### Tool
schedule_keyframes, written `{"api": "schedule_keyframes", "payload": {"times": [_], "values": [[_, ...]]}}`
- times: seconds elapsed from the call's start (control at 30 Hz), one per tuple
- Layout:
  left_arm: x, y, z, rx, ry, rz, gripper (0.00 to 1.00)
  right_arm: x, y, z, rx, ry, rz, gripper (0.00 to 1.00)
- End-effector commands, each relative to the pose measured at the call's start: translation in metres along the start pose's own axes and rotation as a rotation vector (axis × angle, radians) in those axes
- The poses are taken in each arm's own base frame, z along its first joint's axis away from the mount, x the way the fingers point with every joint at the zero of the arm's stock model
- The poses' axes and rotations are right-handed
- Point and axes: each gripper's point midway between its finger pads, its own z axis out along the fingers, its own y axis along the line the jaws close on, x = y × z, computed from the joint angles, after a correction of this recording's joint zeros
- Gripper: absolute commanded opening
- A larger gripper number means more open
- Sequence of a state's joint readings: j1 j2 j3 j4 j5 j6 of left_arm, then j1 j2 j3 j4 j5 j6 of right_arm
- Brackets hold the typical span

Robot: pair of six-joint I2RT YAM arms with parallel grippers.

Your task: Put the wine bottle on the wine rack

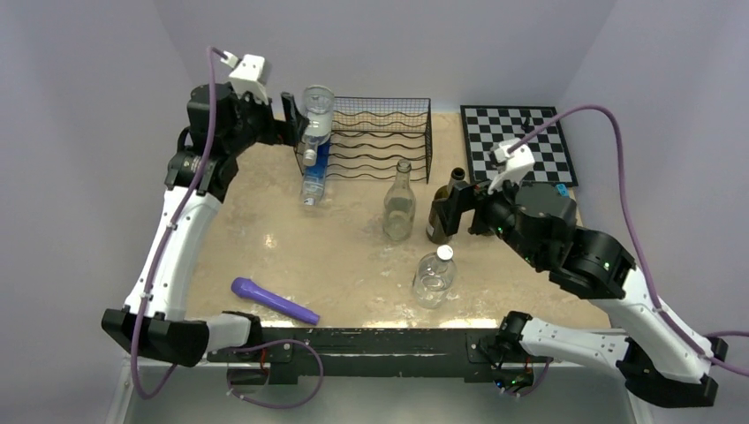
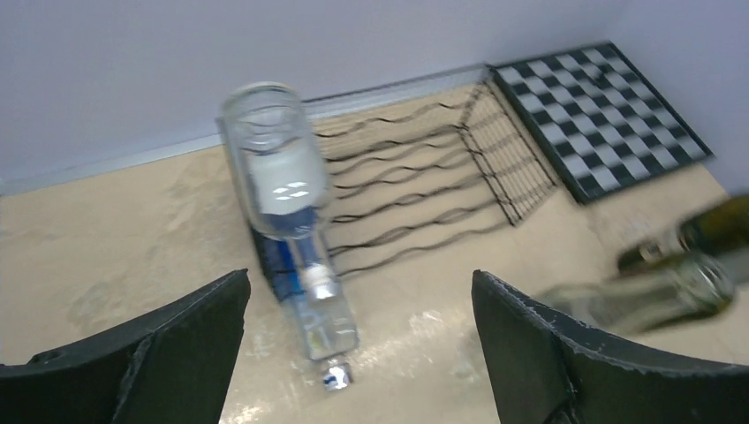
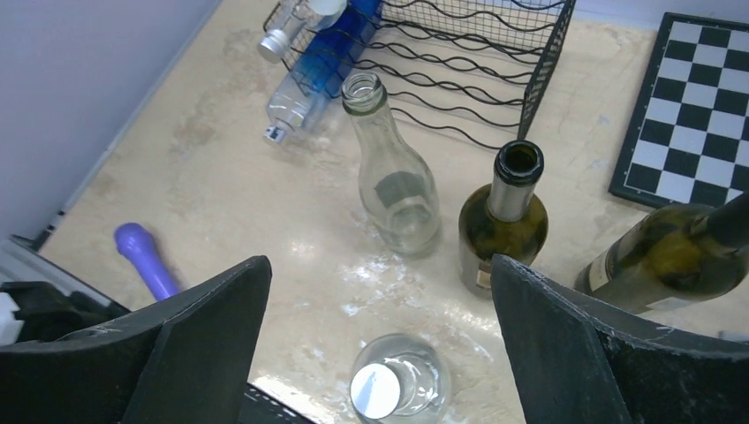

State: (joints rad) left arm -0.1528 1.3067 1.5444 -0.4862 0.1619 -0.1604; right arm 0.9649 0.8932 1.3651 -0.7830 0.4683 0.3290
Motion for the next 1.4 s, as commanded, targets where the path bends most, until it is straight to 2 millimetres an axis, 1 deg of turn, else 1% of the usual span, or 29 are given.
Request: {"api": "schedule_keyframes", "payload": {"times": [0.0, 0.03, 0.07, 0.13, 0.23, 0.33, 0.4, 0.57, 0.7, 0.77, 0.83, 0.93, 1.13, 1.27, 1.37], "values": [[0.015, -0.085, -0.029, 0.364, -0.012, 0.171, 0.99, -0.011, 0.015, -0.007, -0.102, -0.044, 0.138, 0.99], [0.023, -0.100, -0.031, 0.412, 0.006, 0.183, 0.99, -0.013, 0.015, -0.007, -0.100, -0.046, 0.142, 0.99], [0.033, -0.120, -0.034, 0.483, 0.028, 0.193, 0.99, -0.015, 0.016, -0.007, -0.099, -0.046, 0.144, 0.98], [0.047, -0.147, -0.036, 0.561, 0.052, 0.194, 0.97, -0.017, 0.018, -0.007, -0.106, -0.049, 0.154, 0.98], [0.061, -0.177, -0.032, 0.601, 0.055, 0.217, 0.95, -0.015, 0.019, -0.007, -0.111, -0.043, 0.169, 0.98], [0.071, -0.204, -0.027, 0.648, 0.027, 0.263, 0.95, -0.011, 0.019, -0.006, -0.110, -0.034, 0.181, 0.98], [0.077, -0.214, -0.019, 0.665, 0.020, 0.320, 0.95, -0.008, 0.018, -0.007, -0.112, -0.031, 0.185, 0.98], [0.098, -0.225, 0.014, 0.638, 0.085, 0.358, 0.94, -0.003, 0.011, -0.011, -0.093, -0.031, 0.196, 0.98], [0.107, -0.240, 0.030, 0.672, 0.084, 0.345, 0.91, 0.001, 0.004, -0.016, -0.071, -0.028, 0.193, 0.98], [0.108, -0.246, 0.034, 0.696, 0.078, 0.339, 0.88, 0.000, 0.000, -0.019, -0.060, -0.032, 0.185, 0.98], [0.111, -0.252, 0.038, 0.720, 0.071, 0.335, 0.79, 0.000, -0.004, -0.021, -0.047, -0.039, 0.178, 0.98], [0.112, -0.260, 0.038, 0.762, 0.062, 0.323, 0.75, 0.000, -0.008, -0.024, -0.036, -0.044, 0.173, 0.98], [0.120, -0.269, 0.042, 0.792, 0.065, 0.293, 0.74, 0.003, -0.012, -0.027, -0.027, -0.039, 0.163, 0.98], [0.131, -0.274, 0.050, 0.795, 0.101, 0.261, 0.69, 0.003, -0.015, -0.028, -0.017, -0.041, 0.153, 0.98], [0.139, -0.274, 0.054, 0.795, 0.123, 0.258, 0.66, 0.004, -0.015, -0.028, -0.017, -0.040, 0.153, 0.98]]}}
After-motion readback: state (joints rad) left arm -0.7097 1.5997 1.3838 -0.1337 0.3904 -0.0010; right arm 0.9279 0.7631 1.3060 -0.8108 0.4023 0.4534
